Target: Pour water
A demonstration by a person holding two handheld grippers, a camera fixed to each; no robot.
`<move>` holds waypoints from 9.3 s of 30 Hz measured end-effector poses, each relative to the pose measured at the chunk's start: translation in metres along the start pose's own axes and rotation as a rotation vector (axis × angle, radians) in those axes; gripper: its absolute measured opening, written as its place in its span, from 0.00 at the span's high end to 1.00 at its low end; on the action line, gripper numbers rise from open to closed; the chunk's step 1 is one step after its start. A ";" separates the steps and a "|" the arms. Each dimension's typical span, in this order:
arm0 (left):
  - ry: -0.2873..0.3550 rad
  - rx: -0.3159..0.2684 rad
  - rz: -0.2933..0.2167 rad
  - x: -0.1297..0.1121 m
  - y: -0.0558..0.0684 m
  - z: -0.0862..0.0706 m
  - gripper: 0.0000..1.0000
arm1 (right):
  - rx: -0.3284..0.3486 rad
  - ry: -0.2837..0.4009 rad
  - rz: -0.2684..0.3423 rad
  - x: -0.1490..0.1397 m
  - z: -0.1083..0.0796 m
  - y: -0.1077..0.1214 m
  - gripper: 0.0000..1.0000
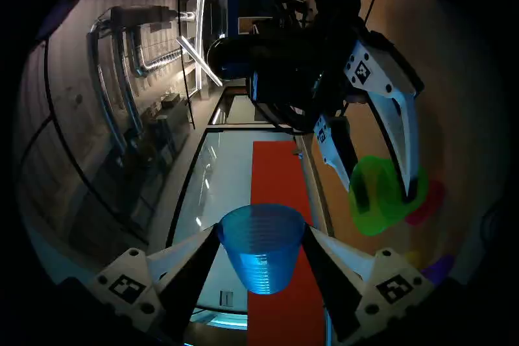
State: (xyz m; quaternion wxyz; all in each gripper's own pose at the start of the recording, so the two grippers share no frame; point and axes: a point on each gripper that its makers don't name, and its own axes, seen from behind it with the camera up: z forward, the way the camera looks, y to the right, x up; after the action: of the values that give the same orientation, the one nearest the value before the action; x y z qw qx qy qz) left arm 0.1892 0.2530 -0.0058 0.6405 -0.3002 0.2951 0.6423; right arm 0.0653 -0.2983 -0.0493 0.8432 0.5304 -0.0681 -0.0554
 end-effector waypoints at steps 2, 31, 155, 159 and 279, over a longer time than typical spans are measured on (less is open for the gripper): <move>-0.001 0.000 -0.010 0.000 0.000 0.000 0.12 | -0.001 0.001 0.000 0.000 0.000 0.000 0.10; -0.042 0.015 -0.364 -0.018 -0.007 0.001 0.12 | -0.010 0.007 0.001 0.001 -0.002 0.003 0.10; -0.334 -0.221 -1.491 -0.041 0.172 -0.057 0.11 | -0.093 -0.253 0.020 -0.060 -0.053 0.049 0.10; -0.341 -0.235 -1.487 -0.039 0.181 -0.055 0.11 | -0.091 -0.273 0.028 -0.068 -0.054 0.051 0.10; -0.524 -0.445 -1.371 -0.020 0.281 -0.098 0.11 | -0.132 -0.441 0.130 -0.160 -0.105 0.030 0.00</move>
State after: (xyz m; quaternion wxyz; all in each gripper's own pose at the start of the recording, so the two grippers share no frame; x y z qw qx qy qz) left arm -0.0908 0.1640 -0.0556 0.8690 -0.3759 -0.2551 0.1958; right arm -0.0737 -0.1657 -0.0763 0.8425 0.4439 -0.2807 -0.1199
